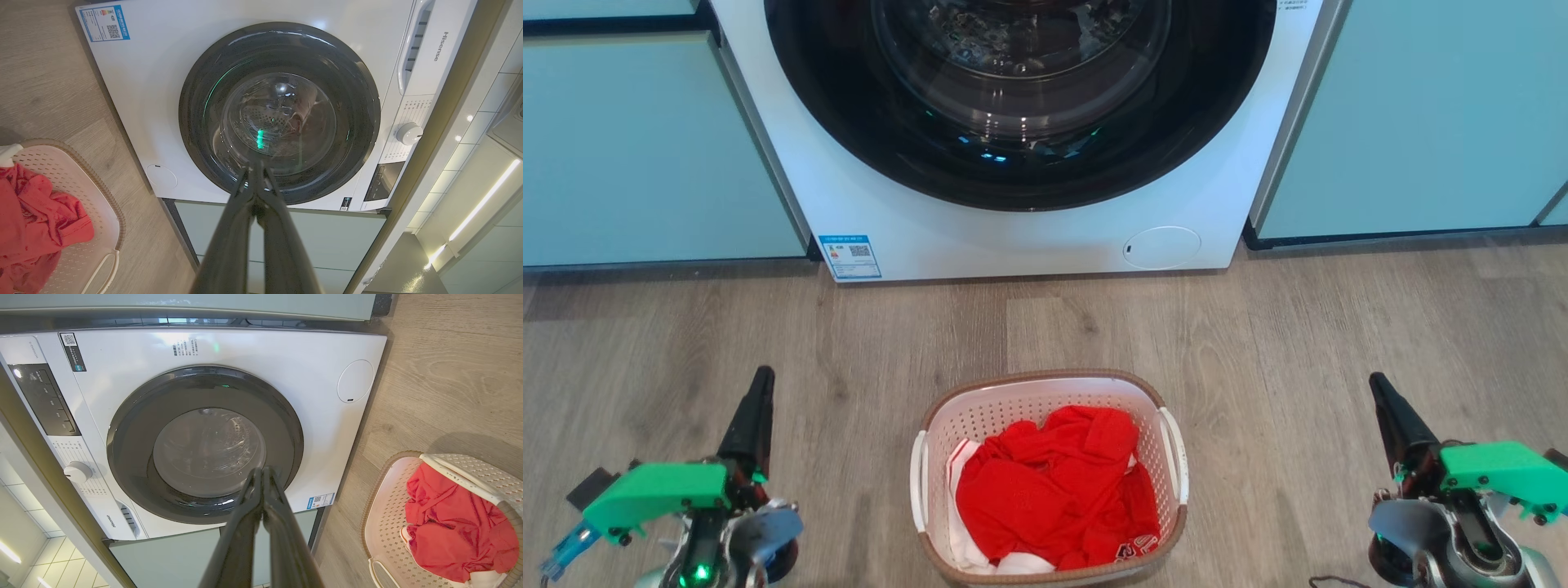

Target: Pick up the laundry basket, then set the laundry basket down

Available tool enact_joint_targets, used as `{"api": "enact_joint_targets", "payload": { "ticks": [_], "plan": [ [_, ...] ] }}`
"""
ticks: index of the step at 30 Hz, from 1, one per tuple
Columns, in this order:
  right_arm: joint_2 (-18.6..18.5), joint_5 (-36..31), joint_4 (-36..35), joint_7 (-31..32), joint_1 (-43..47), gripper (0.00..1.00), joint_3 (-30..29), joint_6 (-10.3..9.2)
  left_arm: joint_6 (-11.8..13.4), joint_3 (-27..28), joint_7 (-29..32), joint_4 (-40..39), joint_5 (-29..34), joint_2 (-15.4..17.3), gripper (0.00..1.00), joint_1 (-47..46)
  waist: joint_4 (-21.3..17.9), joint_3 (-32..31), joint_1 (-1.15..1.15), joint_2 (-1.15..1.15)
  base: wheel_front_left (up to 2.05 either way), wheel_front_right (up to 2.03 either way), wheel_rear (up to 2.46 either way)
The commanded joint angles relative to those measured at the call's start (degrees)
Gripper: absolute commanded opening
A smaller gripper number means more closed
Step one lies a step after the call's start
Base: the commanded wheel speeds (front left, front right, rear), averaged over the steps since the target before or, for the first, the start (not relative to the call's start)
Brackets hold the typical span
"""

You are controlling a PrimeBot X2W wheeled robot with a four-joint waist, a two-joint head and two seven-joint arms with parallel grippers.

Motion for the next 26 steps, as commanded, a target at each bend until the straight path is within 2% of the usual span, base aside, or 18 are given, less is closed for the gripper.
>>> {"api": "enact_joint_targets", "payload": {
  "ticks": [1,26],
  "plan": [
    [-1.11,0.16,-1.81,0.37,-2.66,0.00,0.85,0.34,-0.38,2.37,0.34,-1.72,-0.04,0.48,0.00,-3.28,0.01,0.00,0.00,0.00,0.00,0.00,0.00],
    [-0.90,-0.09,-1.80,0.62,-2.69,0.00,0.55,0.34,-0.38,2.78,0.67,-1.70,0.31,0.19,0.00,-3.31,0.01,0.00,0.00,0.00,0.00,0.00,0.00]
  ]
}}
